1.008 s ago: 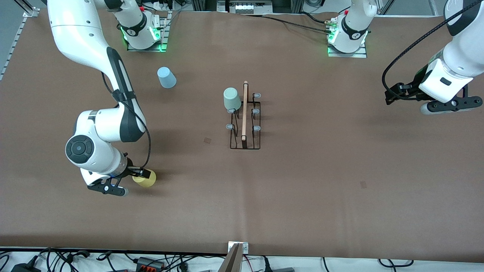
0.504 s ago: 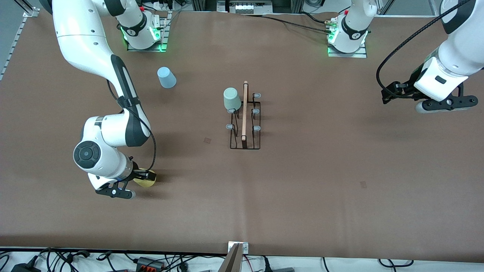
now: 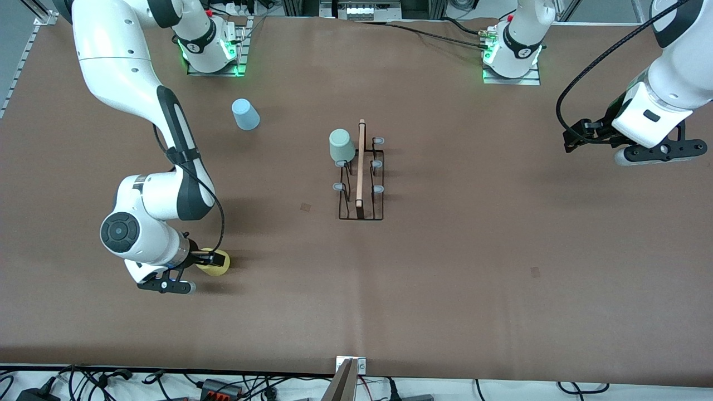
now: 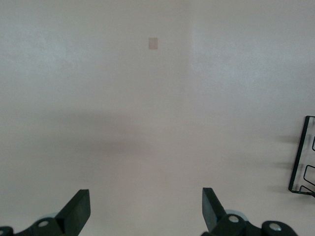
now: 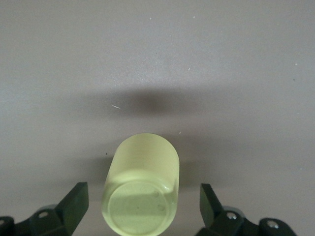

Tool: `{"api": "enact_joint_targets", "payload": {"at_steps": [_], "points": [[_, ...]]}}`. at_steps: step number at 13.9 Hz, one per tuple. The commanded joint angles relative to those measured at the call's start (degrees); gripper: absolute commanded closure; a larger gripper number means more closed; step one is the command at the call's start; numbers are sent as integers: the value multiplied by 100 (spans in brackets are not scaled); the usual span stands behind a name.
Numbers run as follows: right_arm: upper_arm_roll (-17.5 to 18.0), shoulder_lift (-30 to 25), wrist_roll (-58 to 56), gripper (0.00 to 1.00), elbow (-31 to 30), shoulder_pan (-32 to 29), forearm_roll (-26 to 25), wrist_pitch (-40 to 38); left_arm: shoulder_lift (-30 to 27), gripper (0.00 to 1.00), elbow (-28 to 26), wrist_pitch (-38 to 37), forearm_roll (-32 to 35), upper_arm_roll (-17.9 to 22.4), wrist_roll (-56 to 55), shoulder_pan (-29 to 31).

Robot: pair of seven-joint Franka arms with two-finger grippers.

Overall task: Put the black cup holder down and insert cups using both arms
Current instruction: 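Grasp the yellow cup with the right gripper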

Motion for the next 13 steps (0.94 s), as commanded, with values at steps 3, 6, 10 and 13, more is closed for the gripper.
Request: {"api": "enact_joint_targets", "payload": {"at_steps": [3,6,10,13], "points": [[188,165,-200,0,161,-112,71,1,-56,0,102,-145,-109,14,16,59],[188,165,-209,27,170,-112,71,1,-47,0,84,-163,-241,40,51,155],[197,87,-227,73,170,-86,71,-78,-38,0,93,-171,-276,49,16,155],[354,-315,-192,74,170,2,80,-708,-47,0,84,-198,-276,49,16,155]]}}
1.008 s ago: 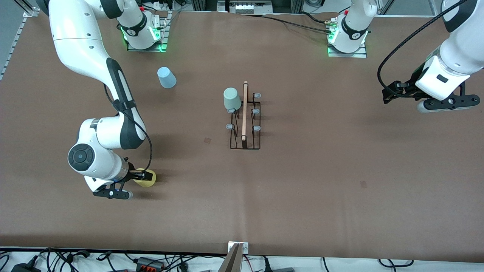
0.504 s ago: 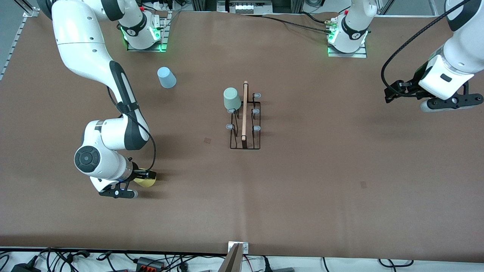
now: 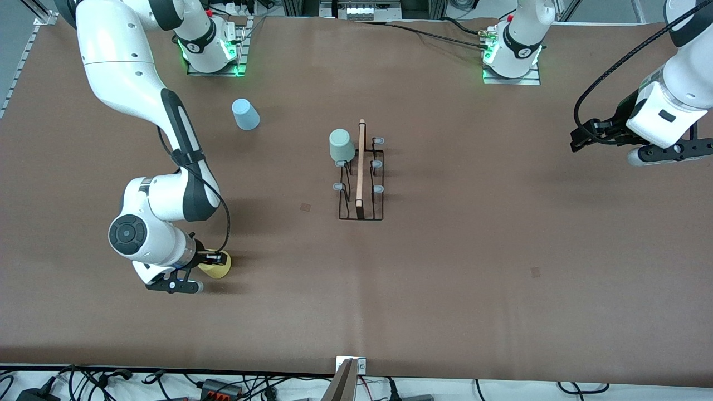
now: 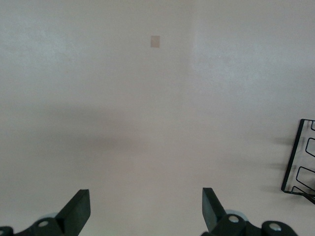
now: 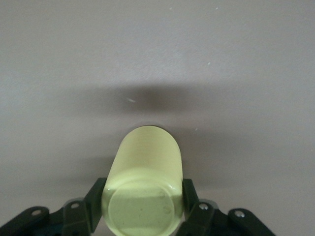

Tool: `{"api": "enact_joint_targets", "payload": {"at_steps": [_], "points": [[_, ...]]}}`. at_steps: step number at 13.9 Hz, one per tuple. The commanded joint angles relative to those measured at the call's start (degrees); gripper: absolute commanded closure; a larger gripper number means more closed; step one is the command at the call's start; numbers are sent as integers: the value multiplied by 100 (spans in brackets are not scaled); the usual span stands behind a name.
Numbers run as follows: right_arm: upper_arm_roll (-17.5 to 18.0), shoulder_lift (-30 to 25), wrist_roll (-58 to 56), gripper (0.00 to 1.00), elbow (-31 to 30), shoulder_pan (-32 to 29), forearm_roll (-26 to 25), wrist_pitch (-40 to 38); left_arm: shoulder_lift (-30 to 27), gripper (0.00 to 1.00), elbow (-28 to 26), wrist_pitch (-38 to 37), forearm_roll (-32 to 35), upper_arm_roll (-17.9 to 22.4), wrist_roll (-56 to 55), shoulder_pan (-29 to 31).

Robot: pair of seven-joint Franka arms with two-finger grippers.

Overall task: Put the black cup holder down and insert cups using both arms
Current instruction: 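Carry the yellow cup to the rack and slide it onto a peg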

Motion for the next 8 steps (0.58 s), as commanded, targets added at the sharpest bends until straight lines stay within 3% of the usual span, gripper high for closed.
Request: {"api": "enact_joint_targets", "payload": {"at_steps": [1,3,8], "points": [[284,-596,-71,74,35,28,69,-779,-45,0,43,-117,-102,4,15,17],[591,-1071,-19,74,35,194,69,-1228,-36,0,51,-117,-94,4,24,17],[636,-1564,895,74,35,1344,60,-1722,-36,0,51,-117,-94,4,50,17]]}}
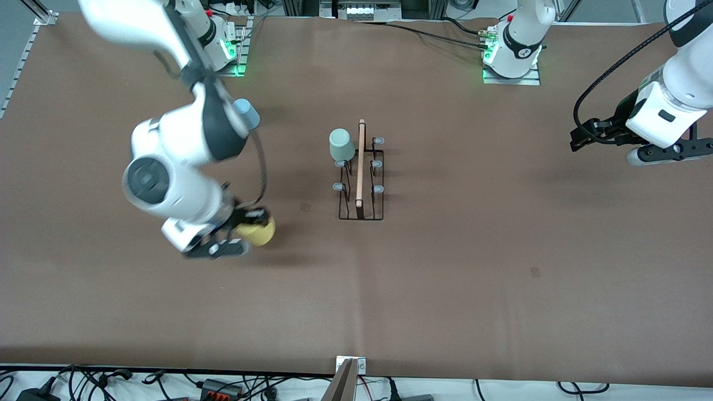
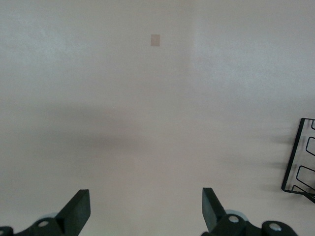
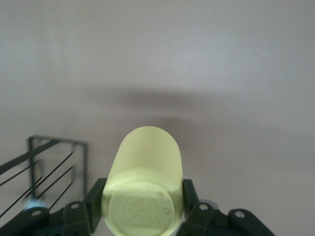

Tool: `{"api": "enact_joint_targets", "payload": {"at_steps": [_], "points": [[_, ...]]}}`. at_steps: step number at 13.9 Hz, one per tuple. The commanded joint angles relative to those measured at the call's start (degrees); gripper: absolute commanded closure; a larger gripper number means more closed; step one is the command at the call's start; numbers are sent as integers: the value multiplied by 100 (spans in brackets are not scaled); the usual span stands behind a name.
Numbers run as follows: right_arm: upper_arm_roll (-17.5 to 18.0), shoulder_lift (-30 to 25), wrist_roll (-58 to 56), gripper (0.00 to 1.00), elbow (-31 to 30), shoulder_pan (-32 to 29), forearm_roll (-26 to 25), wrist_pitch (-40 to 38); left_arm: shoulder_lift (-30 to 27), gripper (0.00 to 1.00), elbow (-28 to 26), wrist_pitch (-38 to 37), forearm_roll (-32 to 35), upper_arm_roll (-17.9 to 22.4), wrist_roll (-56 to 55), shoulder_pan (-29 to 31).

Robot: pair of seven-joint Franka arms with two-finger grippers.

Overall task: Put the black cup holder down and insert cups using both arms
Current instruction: 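Carry the yellow cup to the rack and slide it onto a peg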

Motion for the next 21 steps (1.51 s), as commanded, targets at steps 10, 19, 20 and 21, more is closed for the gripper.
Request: {"api": "enact_joint_targets", "payload": {"at_steps": [10,19,20,21], "points": [[-86,173,1212,74,-135,1471,-128,496,-27,0,50,-90,-102,13,59,17],[-77,621,1133,74,-135,1507,-128,821,-19,0,50,-90,-102,13,76,61],[-77,656,1124,74,-135,1507,-128,821,-19,0,50,-90,-102,13,77,61],[-68,718,1106,74,-135,1507,-128,821,-19,0,59,-90,-102,13,77,61]]}}
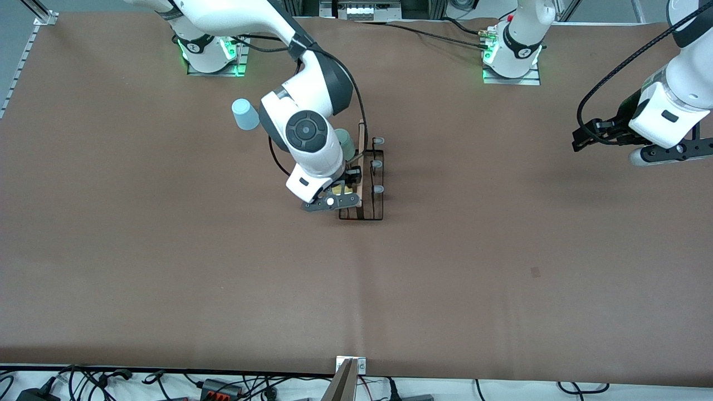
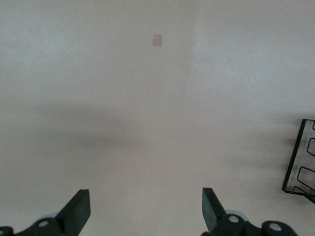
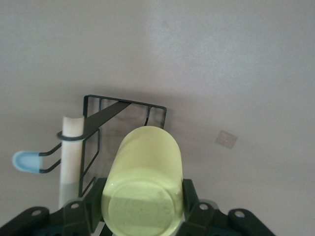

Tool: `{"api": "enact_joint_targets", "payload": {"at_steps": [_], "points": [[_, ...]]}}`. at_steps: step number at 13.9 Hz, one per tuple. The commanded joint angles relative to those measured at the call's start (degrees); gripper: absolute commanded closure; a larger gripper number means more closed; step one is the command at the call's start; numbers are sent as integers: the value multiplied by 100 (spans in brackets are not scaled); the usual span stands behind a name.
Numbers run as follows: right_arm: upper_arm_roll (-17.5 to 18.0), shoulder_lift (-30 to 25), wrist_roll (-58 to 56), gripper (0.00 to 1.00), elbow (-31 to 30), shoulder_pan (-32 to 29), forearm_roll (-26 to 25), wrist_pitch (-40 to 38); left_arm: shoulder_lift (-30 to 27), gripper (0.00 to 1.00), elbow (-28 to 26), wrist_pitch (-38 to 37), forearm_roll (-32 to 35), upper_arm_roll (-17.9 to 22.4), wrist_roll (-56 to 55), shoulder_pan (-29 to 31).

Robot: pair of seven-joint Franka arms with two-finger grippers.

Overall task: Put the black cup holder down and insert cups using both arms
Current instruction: 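Carry the yellow cup to the rack and slide it onto a peg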

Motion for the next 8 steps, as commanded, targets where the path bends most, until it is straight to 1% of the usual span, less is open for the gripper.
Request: {"api": "enact_joint_targets", "payload": {"at_steps": [1,2,3,4,6,8], "points": [[-30,114,-10,74,-9,54,-55,85,-19,0,59,-83,-101,9,76,22],[-21,175,7,71,-9,54,-47,85,-19,0,50,-83,-101,9,76,22],[-12,193,86,40,-9,80,-46,85,-19,0,59,-83,-101,9,76,22],[-21,194,113,0,-9,150,-46,128,-19,0,50,-83,-101,9,76,22],[-38,115,218,0,70,151,-29,129,-19,0,59,-83,-101,9,76,22],[-82,10,289,0,281,116,-55,-2,-19,0,59,-83,-101,9,76,22]]}}
